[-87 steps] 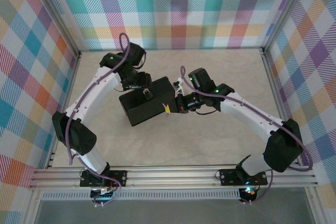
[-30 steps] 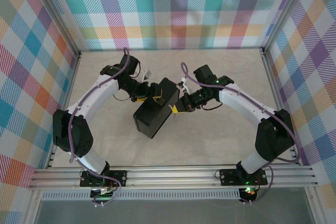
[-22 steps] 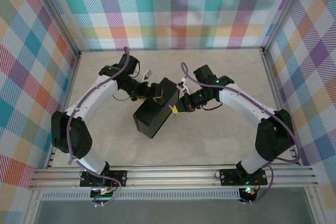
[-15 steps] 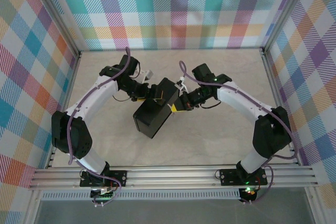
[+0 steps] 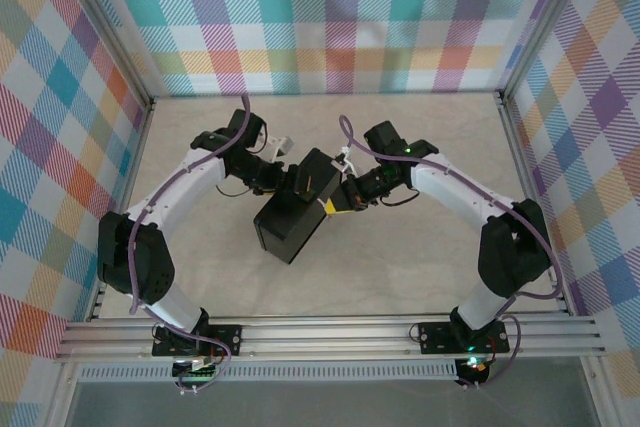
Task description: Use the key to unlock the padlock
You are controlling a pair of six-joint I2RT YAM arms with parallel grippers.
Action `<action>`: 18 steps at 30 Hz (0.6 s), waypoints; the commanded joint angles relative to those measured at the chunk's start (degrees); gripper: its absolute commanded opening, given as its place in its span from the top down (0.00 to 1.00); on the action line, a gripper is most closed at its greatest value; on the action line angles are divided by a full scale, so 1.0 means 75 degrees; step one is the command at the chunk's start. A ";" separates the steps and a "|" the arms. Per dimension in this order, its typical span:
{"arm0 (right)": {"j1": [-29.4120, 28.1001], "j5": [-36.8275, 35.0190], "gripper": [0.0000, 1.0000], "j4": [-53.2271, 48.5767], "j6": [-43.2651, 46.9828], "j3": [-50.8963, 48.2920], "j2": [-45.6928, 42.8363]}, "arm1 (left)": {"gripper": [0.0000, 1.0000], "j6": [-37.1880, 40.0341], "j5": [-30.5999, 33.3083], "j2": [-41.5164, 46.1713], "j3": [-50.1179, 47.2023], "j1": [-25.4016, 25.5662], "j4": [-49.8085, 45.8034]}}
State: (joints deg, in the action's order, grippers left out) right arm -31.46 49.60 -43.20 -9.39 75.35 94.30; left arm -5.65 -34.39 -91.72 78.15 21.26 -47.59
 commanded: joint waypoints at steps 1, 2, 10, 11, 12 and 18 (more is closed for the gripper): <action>0.0023 0.0419 0.92 -0.0228 0.0252 0.0344 0.0197 | 0.15 0.0156 0.0111 0.0100 -0.0263 0.0060 -0.0034; 0.0025 0.0495 0.92 -0.0222 0.0220 0.0378 0.0228 | 0.15 0.0144 0.0103 0.0118 -0.0298 0.0060 -0.0012; 0.0023 0.0795 0.92 -0.0260 -0.0048 0.0561 0.0549 | 0.15 0.0109 0.0017 0.0335 -0.0607 0.0057 0.0315; 0.0023 0.0791 0.92 -0.0263 -0.0053 0.0577 0.0581 | 0.15 0.0111 0.0001 0.0347 -0.0644 0.0055 0.0344; 0.0023 0.0792 0.92 -0.0284 -0.0059 0.0583 0.0606 | 0.15 0.0111 -0.0005 0.0353 -0.0674 0.0056 0.0366; 0.0023 0.0742 0.92 -0.0416 -0.0037 0.0641 0.0721 | 0.16 0.0074 -0.0052 0.0426 -0.0856 0.0055 0.0533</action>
State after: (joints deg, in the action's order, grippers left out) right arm -31.46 53.25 -44.80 -9.82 78.35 99.04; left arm -5.69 -34.92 -88.95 73.91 21.23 -42.41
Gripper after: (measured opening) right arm 0.082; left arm 0.844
